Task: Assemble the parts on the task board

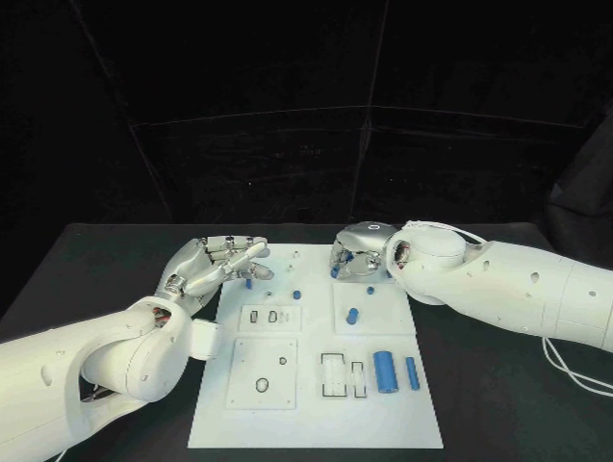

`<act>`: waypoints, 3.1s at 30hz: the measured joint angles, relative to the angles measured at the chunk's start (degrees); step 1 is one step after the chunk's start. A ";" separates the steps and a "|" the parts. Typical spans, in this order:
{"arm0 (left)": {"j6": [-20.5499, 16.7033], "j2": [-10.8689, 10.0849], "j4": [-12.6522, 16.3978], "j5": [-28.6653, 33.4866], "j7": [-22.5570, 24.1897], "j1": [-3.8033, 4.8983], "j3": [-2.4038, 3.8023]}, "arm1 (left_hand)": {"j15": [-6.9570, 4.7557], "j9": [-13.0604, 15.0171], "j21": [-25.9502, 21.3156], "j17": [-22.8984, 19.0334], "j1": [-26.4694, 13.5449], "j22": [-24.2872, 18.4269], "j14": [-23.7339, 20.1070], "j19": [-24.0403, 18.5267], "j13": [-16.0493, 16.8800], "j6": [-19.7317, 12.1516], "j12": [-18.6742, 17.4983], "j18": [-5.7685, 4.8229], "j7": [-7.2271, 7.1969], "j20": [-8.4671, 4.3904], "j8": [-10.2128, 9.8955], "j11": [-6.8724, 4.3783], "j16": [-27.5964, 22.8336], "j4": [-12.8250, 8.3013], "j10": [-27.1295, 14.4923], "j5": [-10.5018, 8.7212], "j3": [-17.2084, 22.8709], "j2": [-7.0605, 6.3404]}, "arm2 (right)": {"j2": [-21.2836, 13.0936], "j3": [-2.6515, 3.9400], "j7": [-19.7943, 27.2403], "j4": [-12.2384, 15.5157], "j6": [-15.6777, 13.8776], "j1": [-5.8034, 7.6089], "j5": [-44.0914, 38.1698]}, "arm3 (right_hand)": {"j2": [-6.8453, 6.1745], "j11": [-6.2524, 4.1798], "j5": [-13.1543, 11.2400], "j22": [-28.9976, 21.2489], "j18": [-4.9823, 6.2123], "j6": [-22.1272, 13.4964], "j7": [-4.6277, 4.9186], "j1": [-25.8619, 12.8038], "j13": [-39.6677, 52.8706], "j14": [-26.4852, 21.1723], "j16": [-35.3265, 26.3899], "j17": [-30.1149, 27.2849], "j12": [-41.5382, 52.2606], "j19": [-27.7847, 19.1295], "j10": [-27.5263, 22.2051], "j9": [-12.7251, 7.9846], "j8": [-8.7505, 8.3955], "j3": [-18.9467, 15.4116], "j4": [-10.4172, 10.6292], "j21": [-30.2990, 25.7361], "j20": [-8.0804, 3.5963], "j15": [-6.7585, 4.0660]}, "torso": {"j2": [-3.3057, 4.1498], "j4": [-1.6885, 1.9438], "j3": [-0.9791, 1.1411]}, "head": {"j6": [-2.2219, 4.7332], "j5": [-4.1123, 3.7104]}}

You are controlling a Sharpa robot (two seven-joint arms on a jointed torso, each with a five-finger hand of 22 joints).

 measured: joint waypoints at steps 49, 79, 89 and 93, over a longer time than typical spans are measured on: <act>0.67 -0.06 -0.87 -0.06 -1.06 0.05 0.01 | 0.21 -0.02 -0.23 0.38 0.00 -0.12 -0.20 0.00 -0.07 -0.22 -0.42 -0.01 0.21 0.00 -0.21 0.05 -0.22 -0.64 -0.05 0.00 0.00 0.00 | 2.31 1.28 -1.49 0.01 -9.82 0.03 2.03 | -0.54 -1.33 -0.45 6.47 -0.88 3.40 -1.12 -4.64 0.20 -0.22 6.06 5.36 0.00 1.96 5.62 0.17 0.42 7.95 1.39 4.53 -0.49 -0.22 | 0.83 0.24 0.17 | 1.16 0.71; 0.80 0.13 -1.05 -0.23 -1.19 0.36 0.01 | 0.00 -0.02 -0.23 0.65 0.00 -0.16 -0.41 -0.18 -0.06 -0.22 -0.42 -0.02 0.21 0.17 -0.43 0.05 -0.44 -1.26 -0.05 0.00 0.00 0.00 | 9.89 1.33 -2.55 -7.71 -12.16 0.25 2.60 | -0.77 -1.33 -0.79 6.64 -0.87 3.29 -1.06 -5.13 0.19 -0.22 6.06 5.36 0.00 1.95 5.62 -0.09 -0.18 8.85 1.44 4.75 -0.48 -0.21 | 1.80 1.32 -0.27 | 0.97 0.58; 0.87 0.30 -1.27 -0.30 -1.24 0.53 0.01 | 0.00 -0.02 -0.23 0.64 0.00 -0.16 -0.41 -0.19 -0.11 -0.22 -0.42 -0.02 0.21 0.17 -0.43 0.05 -0.44 -1.26 -0.05 0.00 0.00 0.00 | 10.76 1.42 -2.78 -8.59 -11.59 0.39 2.24 | -1.46 -1.19 -0.79 6.81 -0.87 3.23 -1.04 -5.82 0.19 -0.22 6.29 5.36 0.00 1.95 5.48 -0.04 -0.30 9.45 1.61 4.75 -0.48 -0.21 | 1.86 1.36 -0.29 | 1.03 0.76; 0.91 0.34 -1.41 -0.32 -1.26 0.57 0.01 | 0.00 -0.01 -0.23 0.64 0.00 -0.16 -0.41 -0.19 -0.10 -0.22 -0.42 -0.02 0.21 0.17 -0.43 0.05 -0.44 -1.26 -0.05 0.00 0.00 0.00 | 10.78 1.47 -3.06 -8.66 -11.17 0.46 1.84 | -1.69 -1.12 -0.79 6.81 -0.86 3.18 -1.08 -6.05 0.14 -0.22 6.29 5.20 0.00 1.95 5.41 -0.04 -0.32 9.59 1.47 4.75 -0.48 -0.21 | 1.87 1.36 -0.29 | 0.79 0.76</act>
